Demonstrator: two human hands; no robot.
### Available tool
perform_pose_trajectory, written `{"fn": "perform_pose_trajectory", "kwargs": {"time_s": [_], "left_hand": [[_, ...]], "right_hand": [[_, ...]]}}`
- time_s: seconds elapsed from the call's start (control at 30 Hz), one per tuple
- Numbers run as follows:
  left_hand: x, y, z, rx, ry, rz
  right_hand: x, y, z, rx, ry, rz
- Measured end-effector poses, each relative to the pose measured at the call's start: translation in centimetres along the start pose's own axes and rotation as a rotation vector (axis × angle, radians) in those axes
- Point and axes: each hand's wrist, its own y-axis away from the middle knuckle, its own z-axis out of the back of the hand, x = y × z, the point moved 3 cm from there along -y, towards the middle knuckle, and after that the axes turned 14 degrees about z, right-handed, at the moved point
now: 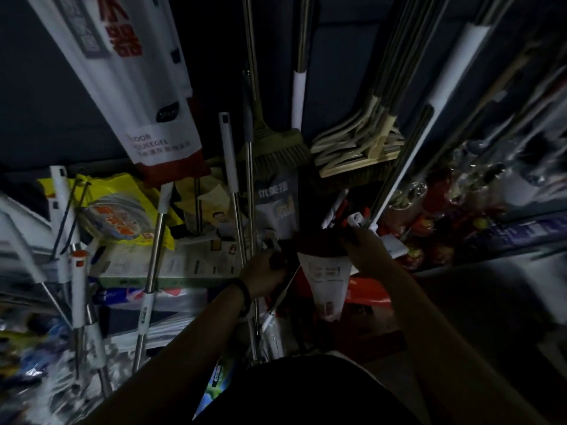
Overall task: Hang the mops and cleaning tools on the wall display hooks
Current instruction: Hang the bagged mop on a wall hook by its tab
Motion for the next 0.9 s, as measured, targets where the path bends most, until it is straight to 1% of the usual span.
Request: {"fn": "perform_pose_trajectory", "kwargs": {"time_s": [0.07, 0.13, 0.2, 0.27, 0.33, 0.4, 0.5, 0.57, 0.7, 0.9], "left_hand": [[-1.6, 0.6, 0.8, -0.049, 0.053, -0.073], [-3.5, 1.5, 1.9, -0.082, 0.146, -0.101], [-6.0, 2.8, 3.2, -0.071, 0.246, -0.184], [-8.3, 4.0, 4.9, -0.101, 0.226, -0.3], [-10.3, 5.6, 7.0, -0.234, 0.149, -0.414], [-11.7, 7.2, 8.7, -0.342, 0.144, -0.483], [-13.9, 10.2, 10.7, -0.381, 0.256, -0.559], [-15.3, 11.9, 12.3, -0.407, 0.286, -0.605], [-18.9, 15.3, 16.6, -0.47, 0.282, -0.7], [-25.2, 22.1, 23.5, -0.616, 0.166, -0.836]], "right_hand": [[3.4, 0.3, 2.6, -0.061, 0.013, 0.071], [6.5, 0.8, 4.6, -0.091, 0.023, 0.138], [9.4, 0.9, 6.1, -0.099, -0.014, 0.217], [12.2, 1.1, 7.4, -0.115, -0.072, 0.312], [14.8, 1.3, 8.5, -0.138, -0.082, 0.374], [17.4, 1.5, 9.6, -0.188, -0.123, 0.405], [21.0, 1.5, 11.3, -0.243, -0.146, 0.48], [23.4, 1.3, 12.5, -0.269, -0.161, 0.544], [28.7, 0.1, 15.2, -0.32, -0.197, 0.66], [37.5, -1.3, 20.4, -0.376, -0.165, 0.835]]}}
